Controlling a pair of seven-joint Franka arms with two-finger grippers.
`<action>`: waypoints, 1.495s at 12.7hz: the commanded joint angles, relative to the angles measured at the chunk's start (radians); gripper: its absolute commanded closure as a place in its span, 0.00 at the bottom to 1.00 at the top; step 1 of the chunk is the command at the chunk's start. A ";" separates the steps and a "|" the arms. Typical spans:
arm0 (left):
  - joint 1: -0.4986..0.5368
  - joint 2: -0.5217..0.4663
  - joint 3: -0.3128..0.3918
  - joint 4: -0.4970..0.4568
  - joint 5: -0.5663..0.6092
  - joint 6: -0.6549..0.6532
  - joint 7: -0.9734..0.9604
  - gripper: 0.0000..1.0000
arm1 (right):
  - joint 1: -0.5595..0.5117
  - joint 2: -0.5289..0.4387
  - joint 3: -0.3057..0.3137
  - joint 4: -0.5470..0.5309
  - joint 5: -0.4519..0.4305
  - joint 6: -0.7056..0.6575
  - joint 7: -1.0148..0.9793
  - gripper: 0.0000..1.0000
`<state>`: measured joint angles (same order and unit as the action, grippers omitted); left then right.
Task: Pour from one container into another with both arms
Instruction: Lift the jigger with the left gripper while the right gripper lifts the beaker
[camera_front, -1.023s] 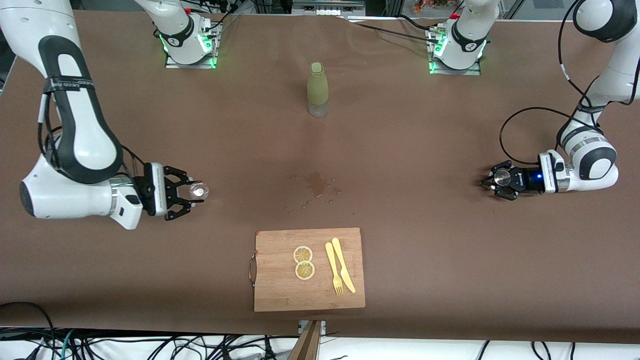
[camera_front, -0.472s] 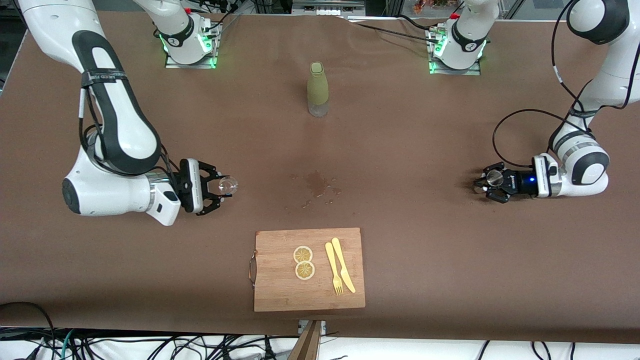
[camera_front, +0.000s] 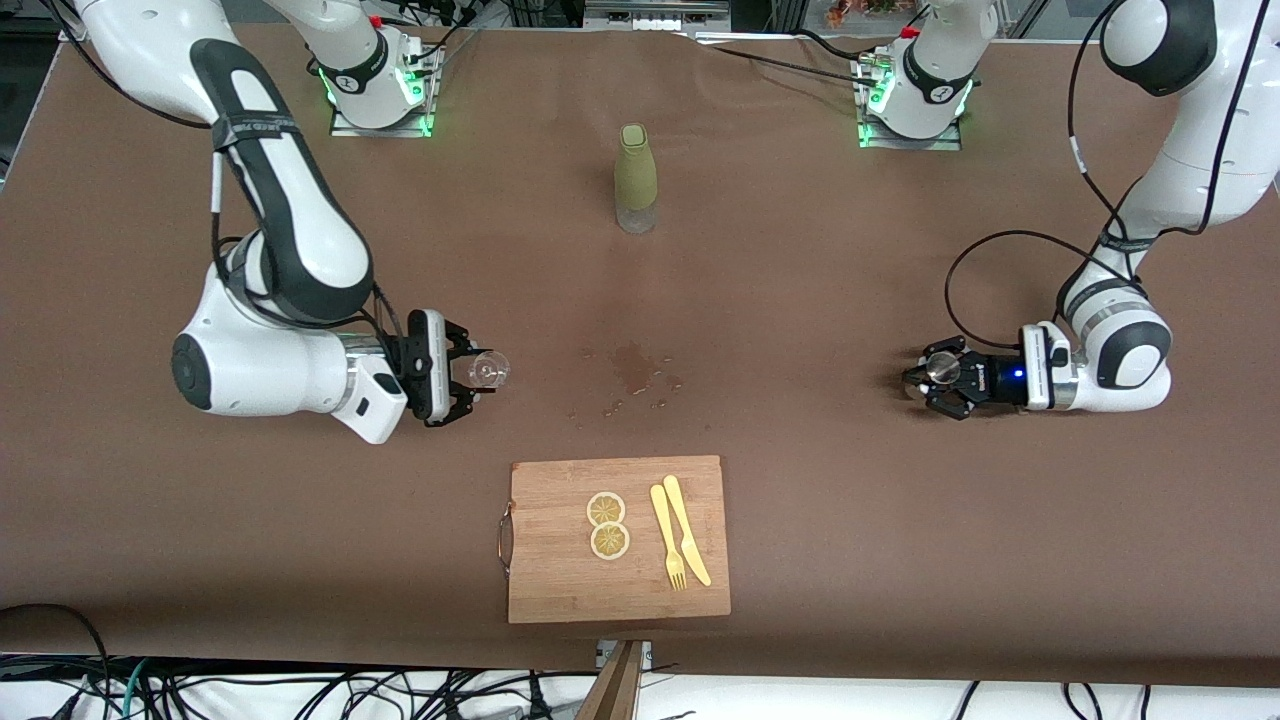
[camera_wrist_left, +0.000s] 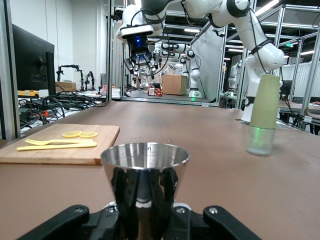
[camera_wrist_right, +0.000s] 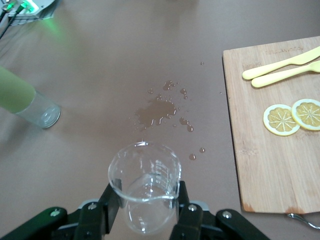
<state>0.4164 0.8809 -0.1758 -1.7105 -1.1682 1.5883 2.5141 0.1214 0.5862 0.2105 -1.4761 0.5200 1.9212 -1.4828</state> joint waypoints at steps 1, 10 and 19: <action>-0.071 -0.026 0.013 -0.011 -0.074 0.048 -0.014 1.00 | 0.040 -0.020 0.013 -0.004 -0.060 0.022 0.116 0.87; -0.364 -0.042 0.013 -0.020 -0.418 0.274 -0.037 1.00 | 0.152 -0.017 0.081 -0.004 -0.287 0.104 0.508 0.86; -0.625 -0.042 0.012 -0.034 -0.851 0.495 0.070 1.00 | 0.241 0.026 0.081 0.026 -0.457 0.101 0.711 0.86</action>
<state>-0.1467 0.8675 -0.1752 -1.7116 -1.9032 2.0453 2.5139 0.3568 0.5910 0.2892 -1.4712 0.0981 2.0321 -0.8129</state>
